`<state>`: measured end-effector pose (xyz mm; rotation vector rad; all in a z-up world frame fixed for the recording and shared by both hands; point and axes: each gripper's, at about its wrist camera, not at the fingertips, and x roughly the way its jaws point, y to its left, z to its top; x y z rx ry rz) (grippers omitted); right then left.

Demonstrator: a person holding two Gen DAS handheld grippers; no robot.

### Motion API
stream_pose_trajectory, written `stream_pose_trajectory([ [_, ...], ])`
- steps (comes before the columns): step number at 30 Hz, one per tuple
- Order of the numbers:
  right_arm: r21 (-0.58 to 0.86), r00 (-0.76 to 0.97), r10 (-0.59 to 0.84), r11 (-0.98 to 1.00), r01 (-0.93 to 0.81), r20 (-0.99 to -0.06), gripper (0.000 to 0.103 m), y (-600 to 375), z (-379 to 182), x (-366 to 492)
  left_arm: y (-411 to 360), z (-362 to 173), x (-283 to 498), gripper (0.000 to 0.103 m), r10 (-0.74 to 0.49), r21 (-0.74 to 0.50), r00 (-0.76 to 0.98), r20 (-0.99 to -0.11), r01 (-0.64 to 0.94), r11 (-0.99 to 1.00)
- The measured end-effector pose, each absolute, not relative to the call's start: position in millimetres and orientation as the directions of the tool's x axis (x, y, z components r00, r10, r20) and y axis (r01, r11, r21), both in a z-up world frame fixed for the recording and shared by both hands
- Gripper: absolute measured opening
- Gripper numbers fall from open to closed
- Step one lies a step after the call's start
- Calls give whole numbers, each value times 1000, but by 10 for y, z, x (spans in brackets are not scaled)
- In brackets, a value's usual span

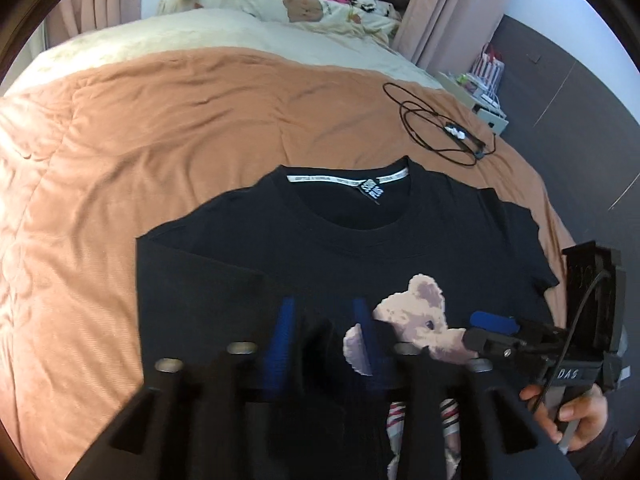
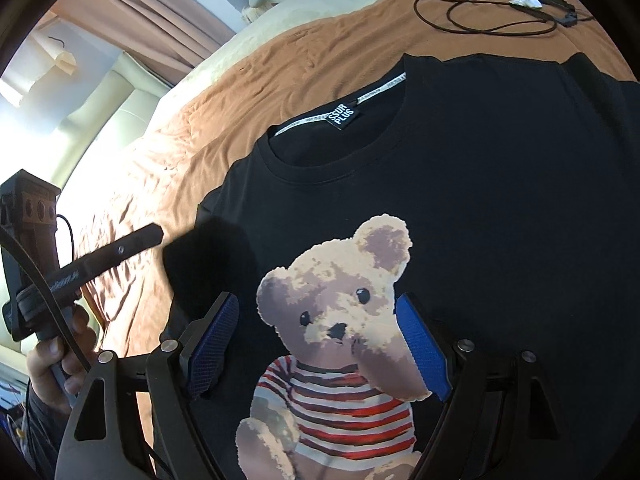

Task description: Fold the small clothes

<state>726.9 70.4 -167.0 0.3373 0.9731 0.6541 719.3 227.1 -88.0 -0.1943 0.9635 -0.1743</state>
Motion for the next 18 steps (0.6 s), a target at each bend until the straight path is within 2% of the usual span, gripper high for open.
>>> stream_pose_trajectory([
  [11, 547, 374, 662, 749, -375, -650, 80, 953, -1645, 7202, 2868, -955, 6856, 47, -135, -209, 564, -815, -69, 975],
  [18, 507, 369, 633, 770, -386, -680, 80, 1246, -1671, 7147, 3196, -1265, 6588, 47, -101, -182, 507, -856, -112, 977],
])
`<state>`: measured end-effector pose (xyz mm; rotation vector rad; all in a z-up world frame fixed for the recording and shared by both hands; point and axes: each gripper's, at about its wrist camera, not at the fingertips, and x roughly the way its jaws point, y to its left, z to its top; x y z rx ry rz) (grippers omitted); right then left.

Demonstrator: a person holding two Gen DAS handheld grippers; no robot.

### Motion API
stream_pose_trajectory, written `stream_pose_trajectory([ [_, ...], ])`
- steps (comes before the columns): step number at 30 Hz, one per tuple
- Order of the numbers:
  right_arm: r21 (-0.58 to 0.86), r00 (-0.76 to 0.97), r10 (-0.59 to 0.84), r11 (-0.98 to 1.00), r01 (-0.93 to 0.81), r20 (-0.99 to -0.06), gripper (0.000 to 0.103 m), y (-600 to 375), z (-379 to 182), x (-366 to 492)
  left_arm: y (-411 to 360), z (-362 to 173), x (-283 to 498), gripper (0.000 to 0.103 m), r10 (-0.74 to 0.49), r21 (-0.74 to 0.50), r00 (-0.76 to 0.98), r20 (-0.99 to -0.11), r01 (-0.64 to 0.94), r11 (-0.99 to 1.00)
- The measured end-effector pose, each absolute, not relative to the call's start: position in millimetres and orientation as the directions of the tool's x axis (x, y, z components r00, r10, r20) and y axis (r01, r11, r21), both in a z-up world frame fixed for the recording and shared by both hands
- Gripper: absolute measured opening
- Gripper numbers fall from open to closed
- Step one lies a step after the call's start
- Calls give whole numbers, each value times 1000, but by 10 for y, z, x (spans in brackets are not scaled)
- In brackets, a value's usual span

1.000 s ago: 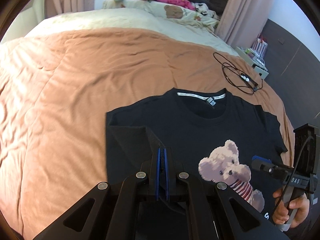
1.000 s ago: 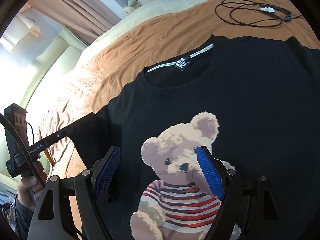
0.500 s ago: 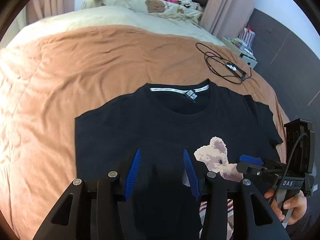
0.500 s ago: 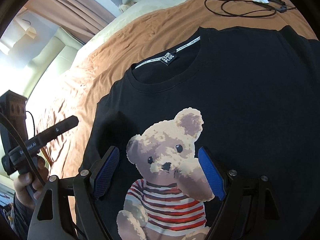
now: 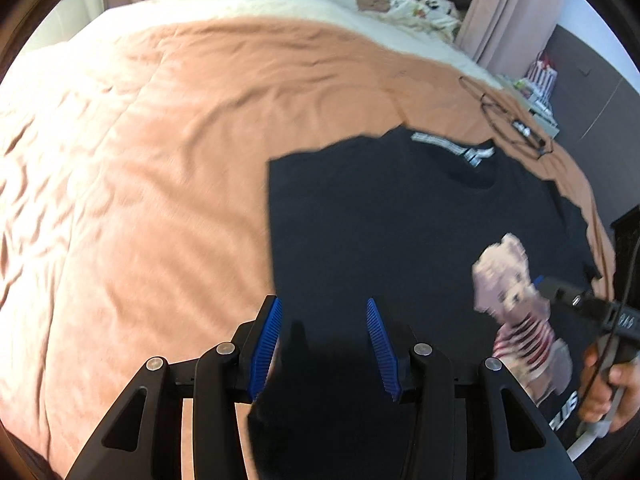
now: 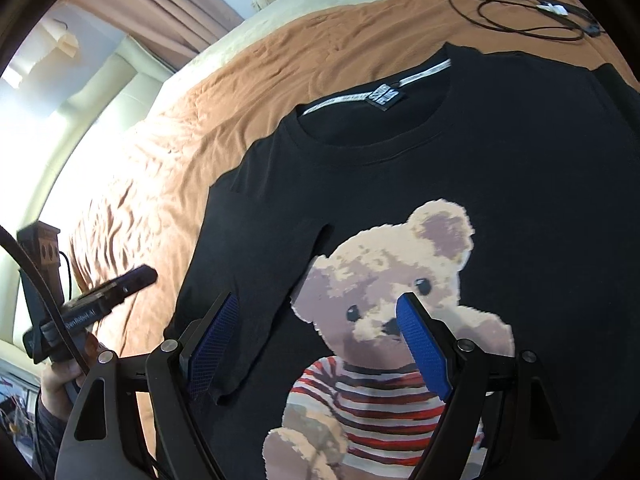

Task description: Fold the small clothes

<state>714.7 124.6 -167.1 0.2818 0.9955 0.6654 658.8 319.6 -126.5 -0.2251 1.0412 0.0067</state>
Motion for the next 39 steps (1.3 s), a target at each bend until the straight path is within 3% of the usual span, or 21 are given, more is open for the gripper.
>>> stream_pose_trajectory([
  [14, 399, 354, 550, 817, -417, -756, 80, 1721, -1757, 7018, 3466, -1804, 6161, 47, -122, -201, 453, -883, -131, 971],
  [27, 216, 436, 414, 874, -435, -799, 80, 1169, -1353, 6680, 3428, -1516, 5937, 47, -80, -194, 497, -864, -181, 964],
  [31, 120, 493, 301, 924, -364, -817, 83, 807, -1213, 6570, 3279, -1318, 5945, 48, -95, -211, 516, -851, -172, 962],
  [32, 114, 498, 294, 926, -360, -816, 83, 742, -1185, 6547, 3211, -1259, 5959, 49, -99, -214, 522, -847, -164, 963],
  [35, 57, 534, 242, 939, -339, -810, 83, 515, -1043, 6445, 3017, -1106, 5998, 71, -86, -197, 539, -838, -152, 969],
  [37, 13, 560, 198, 949, -316, -805, 90, 368, -930, 6354, 2864, -998, 6033, 85, -82, -188, 554, -829, -138, 972],
  [39, 2, 573, 175, 957, -290, -801, 102, 219, -829, 6290, 2692, -908, 6102, 92, -93, -189, 569, -817, -112, 976],
])
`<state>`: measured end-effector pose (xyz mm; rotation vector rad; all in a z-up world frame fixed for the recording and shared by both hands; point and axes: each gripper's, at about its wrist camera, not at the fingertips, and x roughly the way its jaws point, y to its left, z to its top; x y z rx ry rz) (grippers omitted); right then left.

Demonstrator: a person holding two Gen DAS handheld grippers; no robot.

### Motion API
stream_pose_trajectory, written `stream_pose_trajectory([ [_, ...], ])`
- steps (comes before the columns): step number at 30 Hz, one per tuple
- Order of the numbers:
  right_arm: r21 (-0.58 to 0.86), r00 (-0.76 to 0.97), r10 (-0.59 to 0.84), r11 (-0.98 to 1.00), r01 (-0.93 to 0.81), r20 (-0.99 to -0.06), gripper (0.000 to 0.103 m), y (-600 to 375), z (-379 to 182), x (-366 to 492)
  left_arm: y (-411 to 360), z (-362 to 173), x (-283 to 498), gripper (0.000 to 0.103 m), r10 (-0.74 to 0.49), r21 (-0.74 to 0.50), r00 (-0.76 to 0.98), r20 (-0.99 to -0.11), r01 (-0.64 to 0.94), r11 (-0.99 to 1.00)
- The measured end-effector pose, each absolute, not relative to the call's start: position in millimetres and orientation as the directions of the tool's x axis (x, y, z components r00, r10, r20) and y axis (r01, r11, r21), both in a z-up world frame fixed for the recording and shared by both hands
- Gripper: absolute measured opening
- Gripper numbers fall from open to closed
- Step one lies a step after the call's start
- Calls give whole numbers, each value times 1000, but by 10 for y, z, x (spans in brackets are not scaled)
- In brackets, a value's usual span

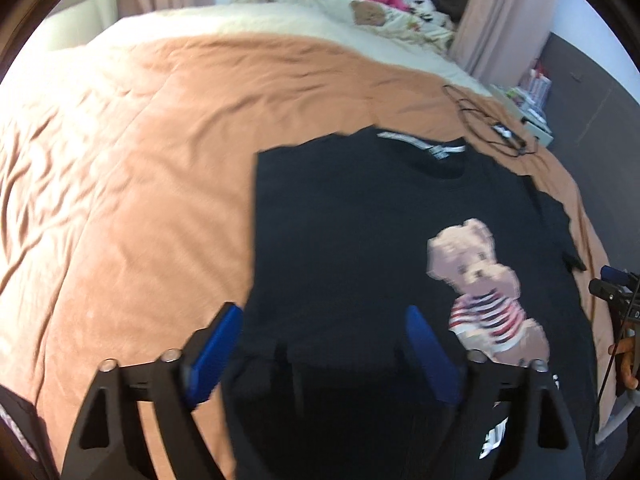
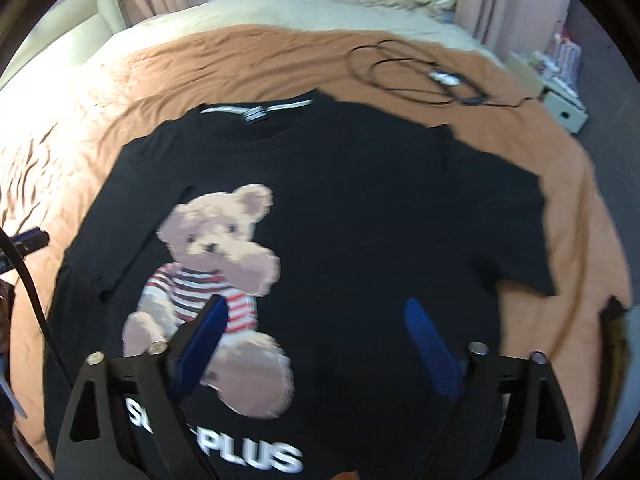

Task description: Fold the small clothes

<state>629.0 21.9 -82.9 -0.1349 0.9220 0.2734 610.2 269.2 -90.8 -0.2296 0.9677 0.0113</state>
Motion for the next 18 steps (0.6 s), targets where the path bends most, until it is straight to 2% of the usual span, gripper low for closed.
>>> stream_pose_trajectory([
  [2, -26, 599, 132, 968, -248, -790, 103, 26, -712, 6222, 2485, -833, 6191, 97, -94, -190, 584, -806, -106, 976],
  [7, -32, 626, 79, 986, -164, -776, 103, -525, -479, 6060, 1944, -750, 6389, 97, -161, -240, 591, -790, -58, 969],
  [18, 91, 647, 123, 992, -83, -752, 103, -1539, -378, 5963, 723, -600, 6719, 97, -224, -218, 585, -780, 82, 973],
])
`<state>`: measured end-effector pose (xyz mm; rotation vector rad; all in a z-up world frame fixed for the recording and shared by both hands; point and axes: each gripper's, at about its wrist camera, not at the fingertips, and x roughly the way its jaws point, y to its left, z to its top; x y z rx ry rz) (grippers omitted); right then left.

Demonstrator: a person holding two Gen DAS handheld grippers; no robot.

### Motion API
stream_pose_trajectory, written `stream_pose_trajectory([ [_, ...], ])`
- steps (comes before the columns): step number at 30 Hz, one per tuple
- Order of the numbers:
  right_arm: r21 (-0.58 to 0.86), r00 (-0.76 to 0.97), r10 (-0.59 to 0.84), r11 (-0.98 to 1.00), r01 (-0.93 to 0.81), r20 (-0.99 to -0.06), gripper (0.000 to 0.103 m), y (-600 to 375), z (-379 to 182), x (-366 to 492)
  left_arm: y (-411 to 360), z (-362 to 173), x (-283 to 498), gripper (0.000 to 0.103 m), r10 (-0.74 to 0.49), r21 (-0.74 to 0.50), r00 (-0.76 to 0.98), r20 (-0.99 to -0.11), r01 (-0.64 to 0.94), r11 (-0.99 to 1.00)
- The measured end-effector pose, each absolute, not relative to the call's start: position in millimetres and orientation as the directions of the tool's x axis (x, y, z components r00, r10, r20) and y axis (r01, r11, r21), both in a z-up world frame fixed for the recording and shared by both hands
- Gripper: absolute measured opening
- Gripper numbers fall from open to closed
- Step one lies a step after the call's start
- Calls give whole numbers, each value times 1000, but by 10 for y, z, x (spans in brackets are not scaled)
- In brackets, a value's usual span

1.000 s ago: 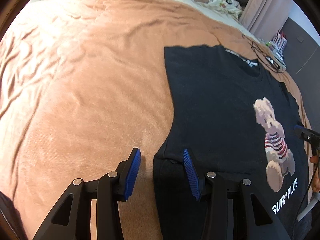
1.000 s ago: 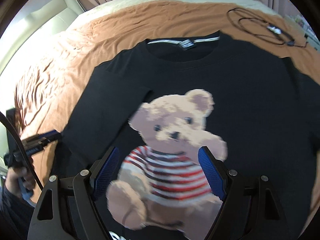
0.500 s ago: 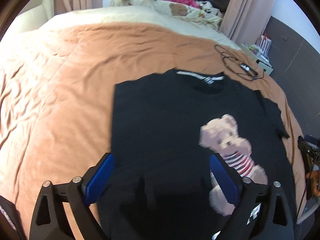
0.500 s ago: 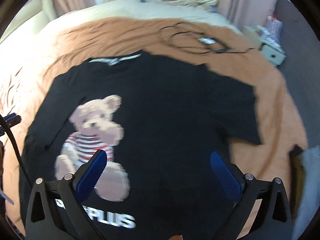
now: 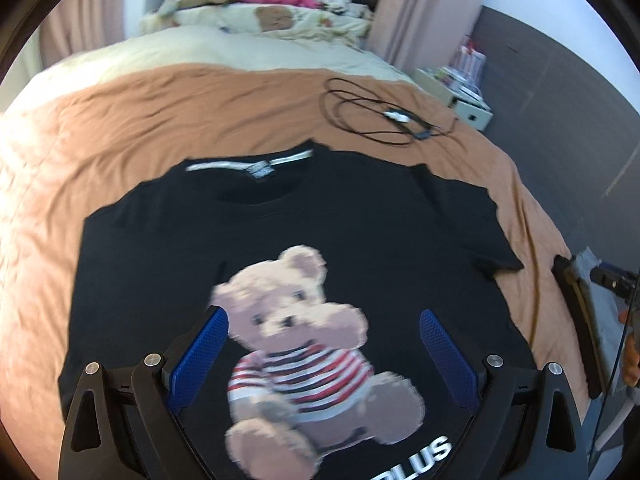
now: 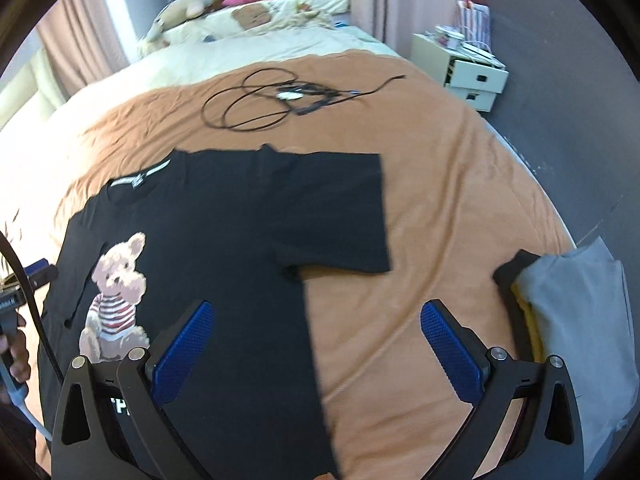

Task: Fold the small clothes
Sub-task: 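Move the right tool to the other sleeve while the left tool pins the shirt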

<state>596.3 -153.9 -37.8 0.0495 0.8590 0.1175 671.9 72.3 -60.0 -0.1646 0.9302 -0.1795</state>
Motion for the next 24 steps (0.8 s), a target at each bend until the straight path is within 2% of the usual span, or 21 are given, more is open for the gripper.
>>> stream_pose_trajectory([
  [3, 140, 660, 164, 986, -89, -733, 103, -1764, -402, 5968, 466, -558, 6786, 96, -260, -232, 584, -769, 124, 965],
  [6, 184, 668, 193, 979, -84, -718, 103, -1947, -459, 6031, 205, -515, 6841, 84, -275, -225, 590, -759, 159, 961],
  [10, 254, 661, 267, 960, -119, -701, 101, -2114, -564, 6120, -91, -493, 6911, 81, -297, -229, 597, -745, 190, 955],
  [11, 261, 659, 276, 957, -123, -700, 98, -2148, -598, 6143, -167, -502, 6939, 80, -296, -225, 594, -748, 193, 955],
  [15, 328, 627, 339, 935, -139, -701, 78, -2316, -762, 6326, -400, -588, 7068, 61, -295, -223, 565, -771, 194, 955],
  [17, 359, 613, 367, 923, -142, -700, 77, -2366, -844, 6452, -489, -637, 7129, 59, -292, -221, 558, -777, 193, 956],
  [19, 368, 606, 374, 919, -140, -702, 74, -2410, -897, 6578, -571, -697, 7195, 51, -290, -220, 553, -781, 192, 956],
  [22, 388, 595, 392, 911, -142, -702, 67, -2459, -974, 6768, -675, -796, 7303, 43, -284, -215, 543, -791, 188, 958],
  [24, 395, 589, 398, 908, -142, -703, 58, -2480, -1018, 6889, -732, -870, 7380, 39, -275, -206, 540, -796, 187, 961],
])
